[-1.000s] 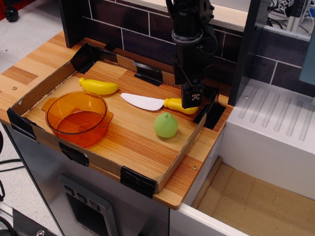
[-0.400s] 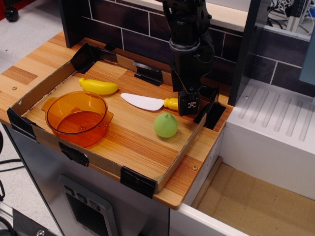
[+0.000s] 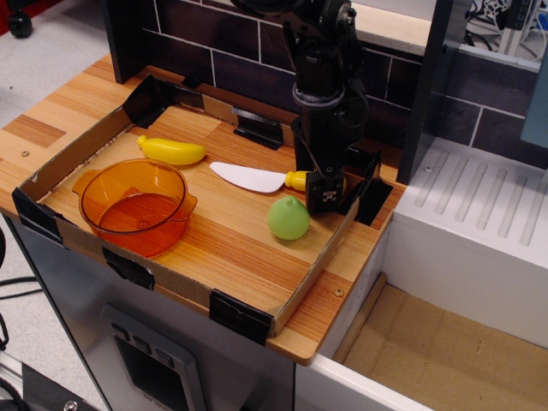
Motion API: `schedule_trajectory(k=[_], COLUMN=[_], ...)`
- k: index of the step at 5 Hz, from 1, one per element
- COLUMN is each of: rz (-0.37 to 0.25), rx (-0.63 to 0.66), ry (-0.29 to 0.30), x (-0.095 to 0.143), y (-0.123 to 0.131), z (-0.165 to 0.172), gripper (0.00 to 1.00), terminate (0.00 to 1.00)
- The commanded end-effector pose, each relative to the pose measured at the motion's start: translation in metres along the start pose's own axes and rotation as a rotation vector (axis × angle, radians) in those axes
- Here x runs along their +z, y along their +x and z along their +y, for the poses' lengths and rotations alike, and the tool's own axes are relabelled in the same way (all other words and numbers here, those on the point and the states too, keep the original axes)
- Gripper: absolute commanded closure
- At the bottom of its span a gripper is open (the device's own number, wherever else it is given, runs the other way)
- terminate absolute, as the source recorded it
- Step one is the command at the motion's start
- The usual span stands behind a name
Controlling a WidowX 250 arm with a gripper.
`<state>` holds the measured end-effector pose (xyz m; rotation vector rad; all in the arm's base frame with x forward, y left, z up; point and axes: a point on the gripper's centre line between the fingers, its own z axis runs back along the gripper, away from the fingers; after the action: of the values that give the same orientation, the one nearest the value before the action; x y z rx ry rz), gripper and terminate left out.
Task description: Put knife in pot
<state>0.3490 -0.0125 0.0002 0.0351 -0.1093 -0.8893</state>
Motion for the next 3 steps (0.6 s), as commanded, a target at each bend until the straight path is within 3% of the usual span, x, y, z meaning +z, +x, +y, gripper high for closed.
schedule_trajectory(k=[1, 3], rz=[-0.022, -0.041], rx=[-0.012, -0.127], ry=[0.032, 0.027], x=[0.01, 0.032], y=[-0.002, -0.004], z=[-0.002, 0.012], gripper=[1.0, 1.0], terminate=[0.0, 0.0])
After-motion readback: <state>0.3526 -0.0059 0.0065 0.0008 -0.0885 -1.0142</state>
